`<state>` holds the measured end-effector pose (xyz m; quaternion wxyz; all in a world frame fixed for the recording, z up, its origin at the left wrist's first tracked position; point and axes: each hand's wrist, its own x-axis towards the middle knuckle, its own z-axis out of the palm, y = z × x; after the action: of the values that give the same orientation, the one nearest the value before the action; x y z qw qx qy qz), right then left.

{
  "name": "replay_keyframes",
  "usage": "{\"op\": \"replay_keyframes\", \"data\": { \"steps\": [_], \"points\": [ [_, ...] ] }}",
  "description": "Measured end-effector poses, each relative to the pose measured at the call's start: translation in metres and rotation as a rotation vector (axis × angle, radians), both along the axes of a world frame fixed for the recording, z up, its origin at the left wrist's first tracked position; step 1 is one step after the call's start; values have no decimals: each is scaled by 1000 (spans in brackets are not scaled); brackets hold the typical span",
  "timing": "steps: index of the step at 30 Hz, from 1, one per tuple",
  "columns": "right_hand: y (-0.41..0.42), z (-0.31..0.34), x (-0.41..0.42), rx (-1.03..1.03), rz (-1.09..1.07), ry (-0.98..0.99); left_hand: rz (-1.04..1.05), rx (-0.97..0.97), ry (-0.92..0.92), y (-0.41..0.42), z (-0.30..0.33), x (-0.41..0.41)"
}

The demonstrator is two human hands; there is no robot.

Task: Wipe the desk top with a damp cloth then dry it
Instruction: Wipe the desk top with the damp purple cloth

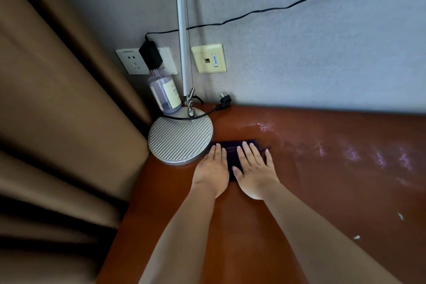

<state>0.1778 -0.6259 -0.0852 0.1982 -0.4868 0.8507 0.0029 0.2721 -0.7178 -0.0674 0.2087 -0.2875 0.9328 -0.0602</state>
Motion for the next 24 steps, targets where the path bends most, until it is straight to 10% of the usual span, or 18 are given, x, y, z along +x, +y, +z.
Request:
{"op": "replay_keyframes", "data": {
  "steps": [24],
  "points": [
    [-8,4,104,27,126,2,98,-22,-2,3,-3,118]
  ]
}}
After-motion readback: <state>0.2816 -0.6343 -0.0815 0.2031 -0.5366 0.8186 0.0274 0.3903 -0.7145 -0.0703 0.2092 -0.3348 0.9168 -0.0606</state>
